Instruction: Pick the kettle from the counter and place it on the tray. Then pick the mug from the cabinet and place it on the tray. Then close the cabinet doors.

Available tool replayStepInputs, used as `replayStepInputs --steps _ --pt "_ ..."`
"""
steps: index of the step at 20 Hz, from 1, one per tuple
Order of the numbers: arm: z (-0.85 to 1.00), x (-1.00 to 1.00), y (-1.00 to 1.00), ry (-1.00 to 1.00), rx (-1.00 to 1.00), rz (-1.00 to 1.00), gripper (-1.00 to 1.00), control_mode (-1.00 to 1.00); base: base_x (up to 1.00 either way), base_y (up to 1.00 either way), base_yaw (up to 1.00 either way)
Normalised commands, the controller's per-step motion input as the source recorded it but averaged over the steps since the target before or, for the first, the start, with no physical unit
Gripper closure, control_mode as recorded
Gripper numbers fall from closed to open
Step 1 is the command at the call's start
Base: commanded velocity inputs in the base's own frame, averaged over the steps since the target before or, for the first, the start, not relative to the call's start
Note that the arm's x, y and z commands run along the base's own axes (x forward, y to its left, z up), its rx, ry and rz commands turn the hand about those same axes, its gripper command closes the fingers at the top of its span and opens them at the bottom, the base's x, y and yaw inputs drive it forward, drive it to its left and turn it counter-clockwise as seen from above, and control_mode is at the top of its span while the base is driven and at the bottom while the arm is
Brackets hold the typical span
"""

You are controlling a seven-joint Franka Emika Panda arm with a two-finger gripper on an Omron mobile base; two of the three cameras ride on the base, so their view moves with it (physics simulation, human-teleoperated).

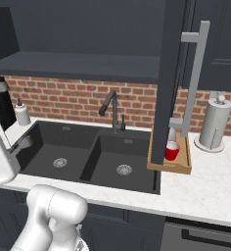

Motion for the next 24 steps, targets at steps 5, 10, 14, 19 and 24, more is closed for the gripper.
replayStepInputs --steps 5,10,14,19,24 --pt "-0.01 0.01 -0.46 0.12 0.08 0.01 -1.0 -1.0 0.0 0.0 0.0" --pt "0.0 0.07 -0.4 0.17 0.17 0.14 -1.0 -1.0 0.0 0.0 0.0" --pt "-0.02 0.12 -0.41 0.1 0.19 0.25 -1.0 -1.0 0.0 0.0 0.0" --pt "-0.02 0.07 -0.41 0.01 0.22 0.32 -1.0 -1.0 0.0 0.0 0.0" --pt "-0.01 0.02 -0.3 0.0 0.24 0.41 -1.0 -1.0 0.0 0.0 0.0"
